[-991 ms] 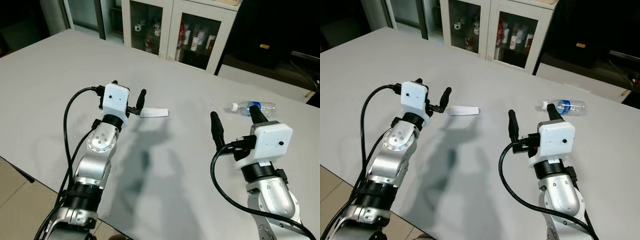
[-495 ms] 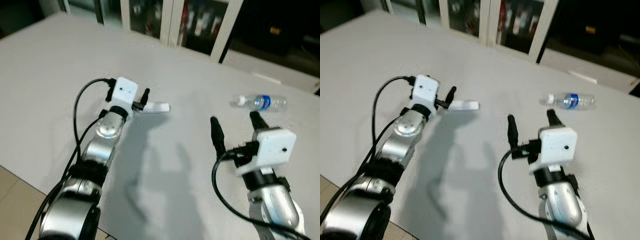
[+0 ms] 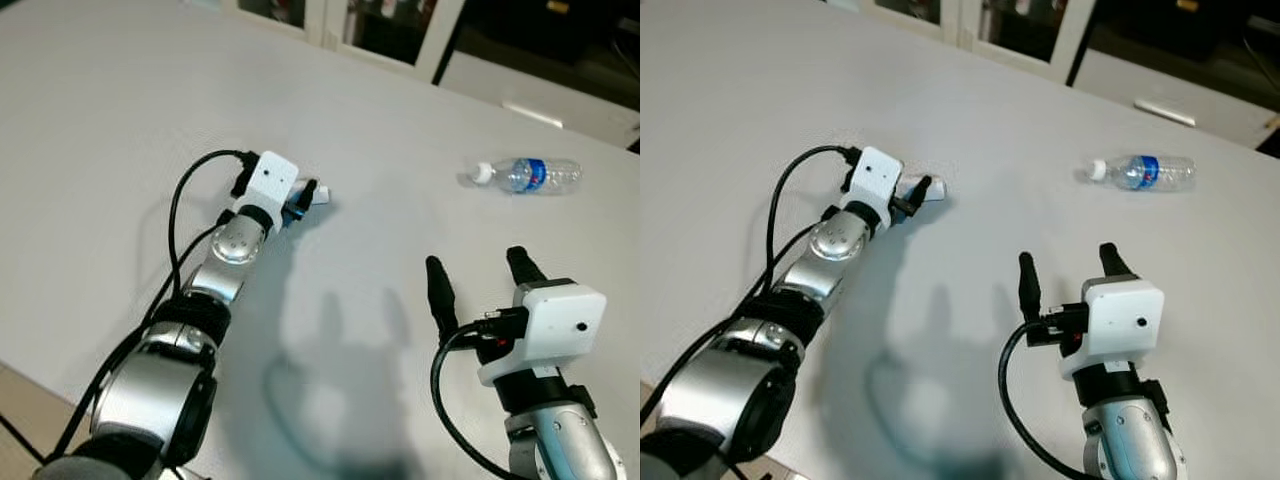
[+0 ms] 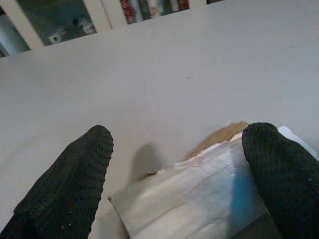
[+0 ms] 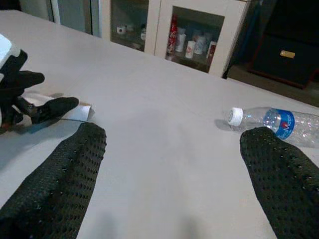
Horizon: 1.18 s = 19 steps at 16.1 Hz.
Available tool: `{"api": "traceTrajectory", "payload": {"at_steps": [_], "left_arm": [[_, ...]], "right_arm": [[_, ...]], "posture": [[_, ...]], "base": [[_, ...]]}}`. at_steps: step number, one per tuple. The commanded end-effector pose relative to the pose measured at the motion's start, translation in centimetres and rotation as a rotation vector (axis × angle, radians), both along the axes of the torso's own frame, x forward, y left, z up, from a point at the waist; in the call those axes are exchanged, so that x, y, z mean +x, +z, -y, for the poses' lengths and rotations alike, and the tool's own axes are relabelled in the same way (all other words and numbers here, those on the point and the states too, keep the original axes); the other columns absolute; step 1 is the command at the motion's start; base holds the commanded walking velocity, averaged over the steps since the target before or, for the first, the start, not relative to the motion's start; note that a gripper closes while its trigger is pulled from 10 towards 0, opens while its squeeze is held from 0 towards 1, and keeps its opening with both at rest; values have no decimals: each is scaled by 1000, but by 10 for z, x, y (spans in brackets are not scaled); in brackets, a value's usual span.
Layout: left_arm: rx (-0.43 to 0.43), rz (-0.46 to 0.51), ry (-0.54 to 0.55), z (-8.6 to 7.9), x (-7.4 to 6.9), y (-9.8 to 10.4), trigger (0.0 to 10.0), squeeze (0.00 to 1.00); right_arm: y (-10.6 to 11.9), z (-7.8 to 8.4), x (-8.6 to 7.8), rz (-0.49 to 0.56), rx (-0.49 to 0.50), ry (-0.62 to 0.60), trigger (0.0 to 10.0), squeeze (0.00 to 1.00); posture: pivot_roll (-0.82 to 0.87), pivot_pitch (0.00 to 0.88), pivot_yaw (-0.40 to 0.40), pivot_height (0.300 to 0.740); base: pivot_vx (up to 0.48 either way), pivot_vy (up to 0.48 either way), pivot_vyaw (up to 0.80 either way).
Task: Picking trash to rubbish bin
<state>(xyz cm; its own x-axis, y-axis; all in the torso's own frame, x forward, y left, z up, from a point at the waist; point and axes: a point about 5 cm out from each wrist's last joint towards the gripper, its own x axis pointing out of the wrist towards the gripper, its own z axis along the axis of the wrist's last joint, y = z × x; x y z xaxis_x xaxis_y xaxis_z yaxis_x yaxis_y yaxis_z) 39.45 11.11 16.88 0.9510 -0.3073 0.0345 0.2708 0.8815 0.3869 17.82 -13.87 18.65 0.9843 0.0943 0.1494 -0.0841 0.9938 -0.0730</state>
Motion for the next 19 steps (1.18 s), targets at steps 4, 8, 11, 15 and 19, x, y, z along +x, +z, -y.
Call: {"api": "traceTrajectory", "payload": {"at_steps": [4,8,11,15,19], "left_arm": [[106,-106,-16,-8,1,-14,10000,0],[209,-274,-48,-18,-6,-41,0,0],[247,-344,-88,-21,-11,-53,0,0],[266,-378,-116,-21,-13,-57,0,0],[270,-402,-134,-21,-15,-61,0,0]], "right_arm": [[3,0,-4,-9,-5,-13,10000,0],[1,-1,-5,-22,-3,-15,10000,0],[1,0,-4,-22,-2,-21,10000,0],[0,0,-4,-26,1,-22,10000,0],[0,-1,-4,-32,13,-16,10000,0]], "posture": [[3,300,-66,740],[4,302,-64,740],[5,300,-60,740],[6,304,-57,740],[6,305,-56,740]], "base": [[0,0,0],[0,0,0],[0,0,0],[0,0,0],[0,0,0]]}}
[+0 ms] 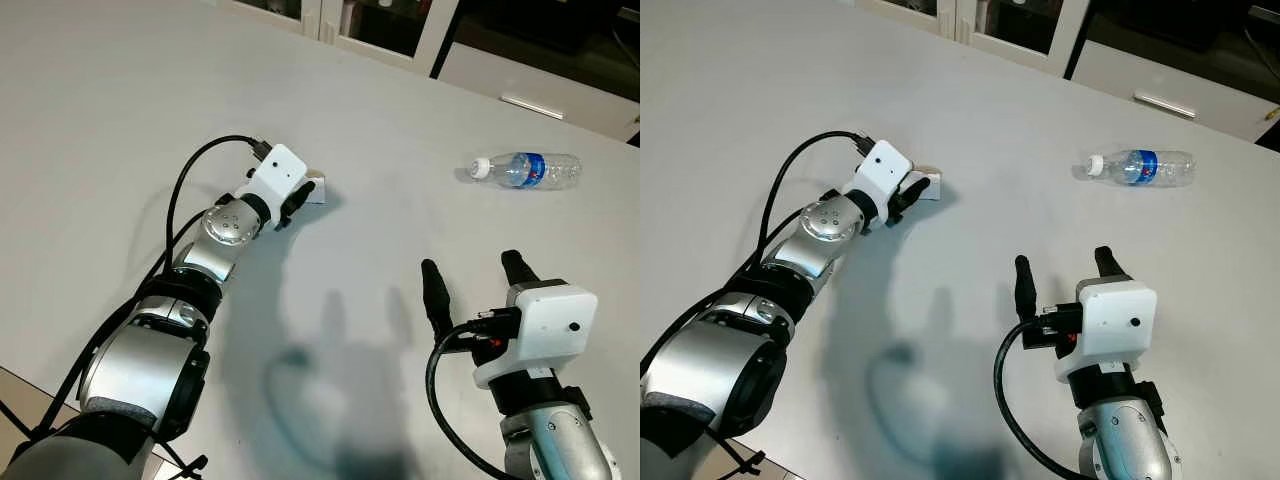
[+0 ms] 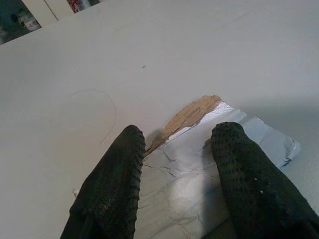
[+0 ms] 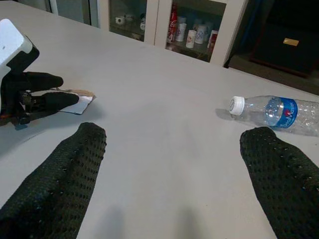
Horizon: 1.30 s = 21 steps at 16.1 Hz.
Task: Picking trash to rubbish bin
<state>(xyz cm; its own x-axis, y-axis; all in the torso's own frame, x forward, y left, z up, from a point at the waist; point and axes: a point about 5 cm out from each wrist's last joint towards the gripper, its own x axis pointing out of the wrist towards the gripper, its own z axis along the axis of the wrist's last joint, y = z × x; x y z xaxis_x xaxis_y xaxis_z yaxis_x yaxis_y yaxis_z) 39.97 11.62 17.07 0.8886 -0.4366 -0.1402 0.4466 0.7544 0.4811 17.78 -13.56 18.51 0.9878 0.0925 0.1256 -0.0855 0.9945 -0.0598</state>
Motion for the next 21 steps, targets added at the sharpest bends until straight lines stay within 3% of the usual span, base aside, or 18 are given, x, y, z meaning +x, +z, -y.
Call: {"api": "traceTrajectory", "payload": {"at_steps": [1,11,21], "left_arm": [[125,-270,31,-16,-20,-63,0,0],[128,-289,26,-18,-22,-65,0,0],[123,-297,-7,-22,-24,-66,0,0]], "right_arm": [[1,1,-4,-13,13,-1,10000,0],[-8,-18,-12,-101,68,183,10000,0],[-10,-15,-9,-109,60,189,10000,0]], "posture": [[6,305,-56,740],[6,306,-62,740],[18,298,-59,740]], "base": [[0,0,0],[0,0,0],[0,0,0]]}}
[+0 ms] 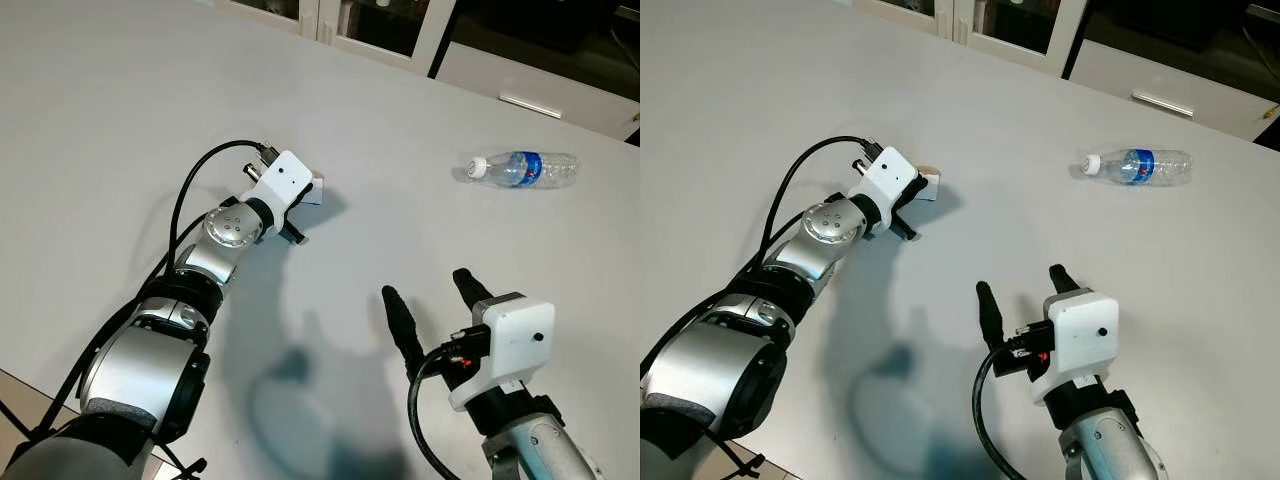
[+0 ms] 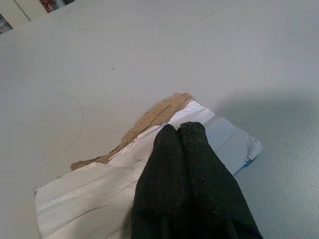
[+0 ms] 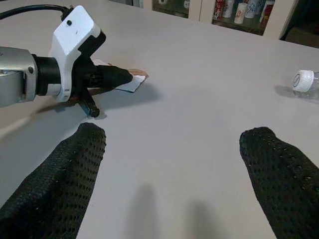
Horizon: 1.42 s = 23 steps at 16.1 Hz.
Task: Picking trash to rubbish bin
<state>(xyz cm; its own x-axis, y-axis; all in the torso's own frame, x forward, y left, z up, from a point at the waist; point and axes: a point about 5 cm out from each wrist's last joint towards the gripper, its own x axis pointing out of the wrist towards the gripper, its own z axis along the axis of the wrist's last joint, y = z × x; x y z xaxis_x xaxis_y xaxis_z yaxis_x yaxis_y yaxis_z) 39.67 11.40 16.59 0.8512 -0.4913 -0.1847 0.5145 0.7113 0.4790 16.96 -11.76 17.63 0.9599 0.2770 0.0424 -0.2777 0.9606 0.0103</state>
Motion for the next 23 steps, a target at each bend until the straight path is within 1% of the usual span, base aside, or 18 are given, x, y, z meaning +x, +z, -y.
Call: {"api": "traceTrajectory", "payload": {"at_steps": [1,3,5,6,7,9,12,13,14,15,16,19,21,23], "left_arm": [[109,-250,64,-28,-21,-62,0,0],[109,-253,76,-38,-24,-65,0,0],[106,-259,98,-51,-28,-69,0,0],[122,-243,109,-66,-34,-72,0,0],[119,-237,110,-68,-34,-72,0,0],[80,-171,106,-74,-38,-66,0,0],[-14,-54,134,-79,-44,-50,0,0],[-20,-42,136,-80,-45,-48,0,0],[-41,-19,140,-80,-48,-43,0,0],[-80,23,151,-80,-54,-34,0,0],[-98,34,154,-79,-58,-31,0,0],[-167,84,129,-68,-78,-17,0,0],[-204,100,105,-59,-90,-10,0,0],[-253,127,100,-52,-100,-2,0,0]], "right_arm": [[-2,3,-1,-13,3,-4,10000,0],[-2,4,1,-12,0,-3,10000,0],[-3,5,3,-10,-4,2,10000,0],[-4,5,5,-7,-9,9,10000,0],[-4,6,6,-6,-10,10,10000,0],[-5,7,10,0,-15,20,10000,0],[-6,6,18,12,-17,51,10000,0],[-6,6,19,13,-17,54,10000,0],[-6,6,21,18,-18,61,10000,0],[-7,6,24,24,-18,68,10000,0],[-7,5,25,25,-18,71,10000,0],[-9,4,31,36,-22,88,10000,0],[-9,4,33,41,-23,93,10000,0],[-10,4,35,44,-26,96,10000,0]], "posture": [[23,297,-59,740],[37,293,-58,740],[56,291,-62,740],[81,288,-64,740],[84,288,-64,740],[122,282,-71,740],[170,270,-82,740],[178,269,-83,740],[196,265,-84,740],[215,262,-84,740],[215,262,-84,740],[251,256,-85,740],[258,256,-88,740],[261,256,-89,740]], "base": [[0,0,0],[0,0,0],[0,0,0],[0,0,0],[0,0,0],[0,0,0],[0,0,0],[0,0,0],[0,0,0],[0,0,0],[0,0,0],[0,0,0],[0,0,0],[0,0,0]]}}
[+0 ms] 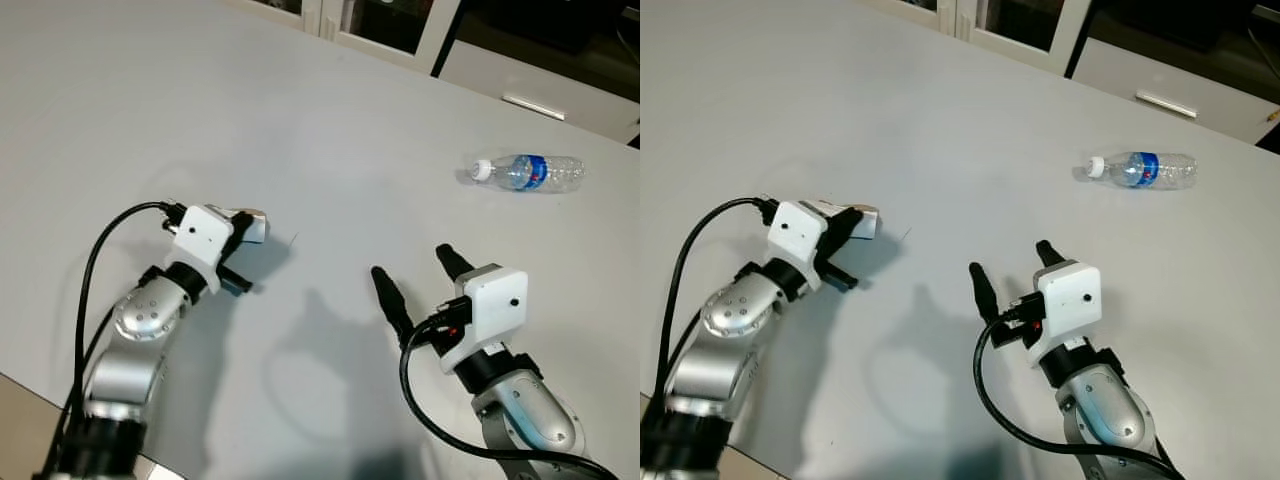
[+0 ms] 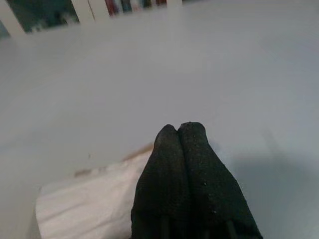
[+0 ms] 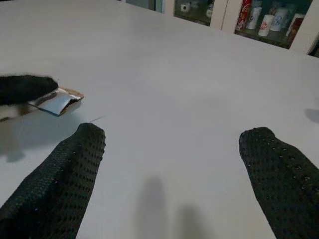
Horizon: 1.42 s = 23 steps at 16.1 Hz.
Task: Picking trash to rubbish bin
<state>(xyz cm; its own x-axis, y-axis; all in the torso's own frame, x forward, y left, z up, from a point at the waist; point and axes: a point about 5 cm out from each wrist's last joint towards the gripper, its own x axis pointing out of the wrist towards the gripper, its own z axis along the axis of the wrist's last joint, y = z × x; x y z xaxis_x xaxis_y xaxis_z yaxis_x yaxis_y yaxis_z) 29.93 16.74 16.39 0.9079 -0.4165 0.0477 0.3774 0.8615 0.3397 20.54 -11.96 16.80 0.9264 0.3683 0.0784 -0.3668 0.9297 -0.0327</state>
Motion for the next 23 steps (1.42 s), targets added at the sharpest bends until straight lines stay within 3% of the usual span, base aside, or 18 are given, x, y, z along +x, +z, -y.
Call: {"api": "traceTrajectory", "payload": {"at_steps": [1,5,9,10,11,12,13,15,16,23], "left_arm": [[-14,24,-15,6,-7,6,0,0],[-59,59,-58,21,-18,26,0,0],[-35,145,6,22,-6,43,0,0],[-30,159,35,21,-2,45,1451,0],[-32,162,60,21,5,45,6039,0],[-37,159,72,22,15,46,10000,773],[-23,156,72,24,23,46,10000,1000],[5,142,65,27,33,47,10000,1000],[74,122,68,27,48,48,10000,1000],[168,160,86,16,83,77,10000,1000]], "right_arm": [[-2,3,-1,-3,3,2,10000,0],[-3,3,0,-2,-2,5,10000,0],[-4,4,3,7,-11,5,10000,0],[-3,4,4,9,-12,4,10000,0],[-3,4,4,10,-12,4,10000,0],[-4,3,4,11,-13,4,10000,0],[-4,2,4,12,-13,4,10000,0],[-4,2,5,12,-12,4,10000,0],[-4,2,4,13,-14,0,10000,0],[-5,1,5,14,-22,-1,10000,0]], "posture": [[264,256,-91,740],[269,256,-94,740],[269,247,-99,740],[267,246,-99,740],[267,246,-99,740],[261,244,-99,740],[261,244,-99,740],[256,239,-95,740],[250,235,-93,740],[244,224,-94,740]], "base": [[0,0,0],[0,0,0],[0,0,0],[0,0,0],[0,0,0],[0,0,0],[0,0,0],[0,0,0],[0,0,0],[0,0,0]]}}
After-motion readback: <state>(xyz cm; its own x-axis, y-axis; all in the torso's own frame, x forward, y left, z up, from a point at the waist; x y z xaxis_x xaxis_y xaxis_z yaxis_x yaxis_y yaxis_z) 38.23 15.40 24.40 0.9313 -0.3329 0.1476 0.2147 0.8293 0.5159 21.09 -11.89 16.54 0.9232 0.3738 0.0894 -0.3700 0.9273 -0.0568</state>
